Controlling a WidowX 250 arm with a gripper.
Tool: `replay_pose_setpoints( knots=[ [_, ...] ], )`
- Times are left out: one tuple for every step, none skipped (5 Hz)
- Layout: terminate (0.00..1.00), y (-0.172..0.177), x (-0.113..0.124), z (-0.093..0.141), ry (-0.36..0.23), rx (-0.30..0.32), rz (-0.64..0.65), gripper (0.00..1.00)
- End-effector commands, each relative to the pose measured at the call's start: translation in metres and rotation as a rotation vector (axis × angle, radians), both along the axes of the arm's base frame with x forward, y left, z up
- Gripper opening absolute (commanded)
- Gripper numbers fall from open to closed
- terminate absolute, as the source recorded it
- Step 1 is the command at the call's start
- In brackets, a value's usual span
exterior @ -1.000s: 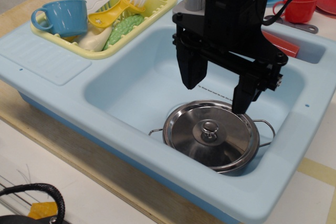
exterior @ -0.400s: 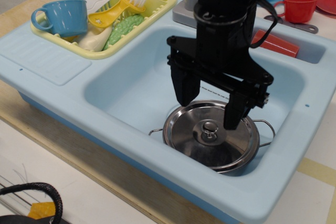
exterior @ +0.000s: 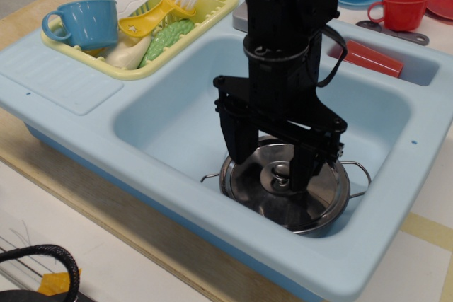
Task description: Take lid off pot or pan
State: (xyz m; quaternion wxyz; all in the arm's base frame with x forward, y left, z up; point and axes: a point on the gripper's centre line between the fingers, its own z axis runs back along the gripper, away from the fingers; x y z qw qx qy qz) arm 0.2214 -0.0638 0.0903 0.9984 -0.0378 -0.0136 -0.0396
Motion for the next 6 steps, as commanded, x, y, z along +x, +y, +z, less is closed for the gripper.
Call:
replay_pose_setpoints(
  knots=[
    [0.00, 0.003, 0.001, -0.004, -0.010, -0.012, 0.002, 1.00],
    [0.00, 0.003, -0.003, -0.004, -0.030, -0.015, 0.008, 0.00],
    [0.00, 0.002, -0.004, -0.005, -0.013, -0.021, 0.017, 0.00],
    [0.00, -0.001, -0.007, 0.003, -0.013, 0.000, 0.029, 0.00],
    [0.00, -0.002, 0.002, 0.021, -0.047, 0.038, 0.018, 0.00],
    [0.00, 0.008, 0.025, 0.040, -0.056, 0.078, -0.006, 0.00]
  ],
)
